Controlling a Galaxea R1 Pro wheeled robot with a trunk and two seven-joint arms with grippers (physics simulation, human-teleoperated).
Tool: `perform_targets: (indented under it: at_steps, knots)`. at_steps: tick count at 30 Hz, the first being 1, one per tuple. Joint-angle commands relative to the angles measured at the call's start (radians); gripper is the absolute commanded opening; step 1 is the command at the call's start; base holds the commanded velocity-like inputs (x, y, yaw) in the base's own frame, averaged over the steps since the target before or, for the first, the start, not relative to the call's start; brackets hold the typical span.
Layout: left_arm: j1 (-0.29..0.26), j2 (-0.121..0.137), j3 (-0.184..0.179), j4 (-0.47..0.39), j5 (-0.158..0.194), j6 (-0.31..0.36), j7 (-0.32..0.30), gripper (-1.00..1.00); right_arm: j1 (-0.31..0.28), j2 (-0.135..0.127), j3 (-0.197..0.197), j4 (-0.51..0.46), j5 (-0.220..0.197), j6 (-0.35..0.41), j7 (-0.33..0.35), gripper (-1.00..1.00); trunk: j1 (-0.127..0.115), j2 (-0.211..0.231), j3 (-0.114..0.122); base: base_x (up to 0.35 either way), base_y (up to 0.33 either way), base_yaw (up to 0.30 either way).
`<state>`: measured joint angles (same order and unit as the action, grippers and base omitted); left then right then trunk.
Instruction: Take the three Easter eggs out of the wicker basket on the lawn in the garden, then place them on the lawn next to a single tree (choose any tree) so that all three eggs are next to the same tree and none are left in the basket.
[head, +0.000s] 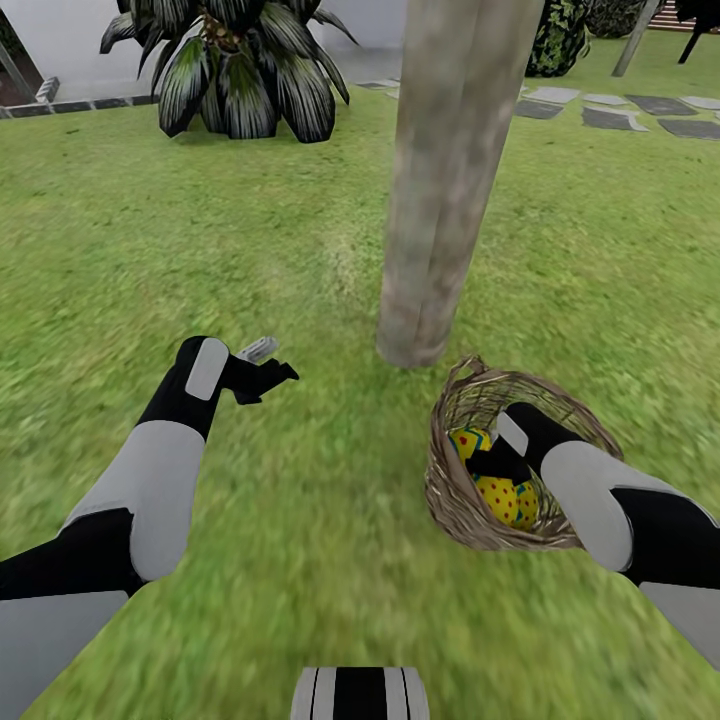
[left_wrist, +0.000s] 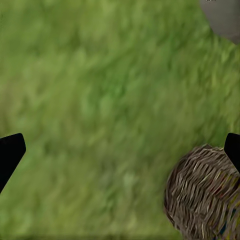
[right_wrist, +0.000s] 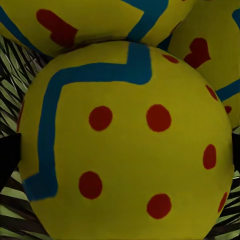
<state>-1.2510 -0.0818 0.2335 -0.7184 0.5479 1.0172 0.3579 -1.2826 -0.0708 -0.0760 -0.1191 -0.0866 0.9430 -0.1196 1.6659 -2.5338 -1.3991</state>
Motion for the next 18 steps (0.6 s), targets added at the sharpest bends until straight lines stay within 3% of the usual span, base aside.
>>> perform_targets:
  at_steps: [1, 2, 18]
  knots:
    - [-0.001, -0.001, 0.004, -0.001, 0.01, 0.003, 0.01, 1.0, 0.0, -0.001, -0.004, -0.002, -0.004, 0.003, -0.011, 1.0, 0.0, 0.0, -0.001, 0.0, 0.0, 0.0]
    - [0.0, -0.001, 0.004, -0.001, 0.01, 0.003, 0.01, 1.0, 0.0, -0.001, -0.004, -0.002, -0.004, 0.003, -0.011, -1.0, 0.0, 0.0, -0.001, 0.0, 0.0, 0.0]
    - [0.0, -0.004, 0.004, -0.003, 0.011, 0.003, 0.011, 1.0, 0.002, 0.0, -0.004, -0.003, -0.002, 0.009, -0.012, -1.0, 0.0, 0.0, -0.001, 0.0, 0.0, 0.0]
